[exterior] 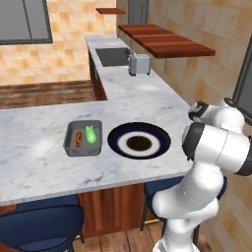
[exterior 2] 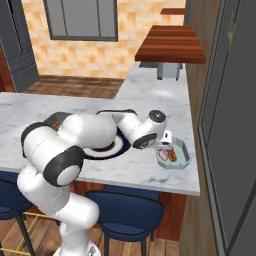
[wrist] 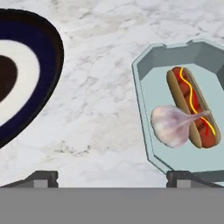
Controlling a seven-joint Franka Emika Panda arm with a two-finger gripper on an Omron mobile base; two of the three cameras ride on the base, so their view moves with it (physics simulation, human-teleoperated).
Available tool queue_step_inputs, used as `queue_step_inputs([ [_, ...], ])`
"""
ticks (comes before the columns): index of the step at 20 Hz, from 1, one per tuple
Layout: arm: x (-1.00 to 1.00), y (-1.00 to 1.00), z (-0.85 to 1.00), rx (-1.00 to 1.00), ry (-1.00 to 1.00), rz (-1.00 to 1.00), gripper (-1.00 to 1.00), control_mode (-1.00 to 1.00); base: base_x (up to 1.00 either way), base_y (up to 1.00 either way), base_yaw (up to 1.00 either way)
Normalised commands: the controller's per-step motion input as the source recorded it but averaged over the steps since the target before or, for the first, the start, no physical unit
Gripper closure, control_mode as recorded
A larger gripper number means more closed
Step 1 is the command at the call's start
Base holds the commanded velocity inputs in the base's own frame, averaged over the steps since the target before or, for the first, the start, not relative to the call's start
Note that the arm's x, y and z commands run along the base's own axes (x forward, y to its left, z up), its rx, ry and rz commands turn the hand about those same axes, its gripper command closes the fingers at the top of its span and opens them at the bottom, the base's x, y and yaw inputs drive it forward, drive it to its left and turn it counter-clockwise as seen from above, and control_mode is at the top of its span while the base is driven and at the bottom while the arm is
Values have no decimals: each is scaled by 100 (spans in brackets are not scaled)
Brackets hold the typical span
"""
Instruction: Place one cooked food and one vegetable from the large plate to each tupperware container.
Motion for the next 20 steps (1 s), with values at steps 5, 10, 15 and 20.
queue_step_inputs([
  [5,-58,80,95,0,1,0,-100,-100,0,0,0],
  [10,-55,77,73,13,9,0,-100,-100,0,0,0],
  [15,-75,56,100,0,0,0,-100,-100,0,0,0],
  [20,-97,64,71,17,-8,-5,-100,-100,0,0,0],
])
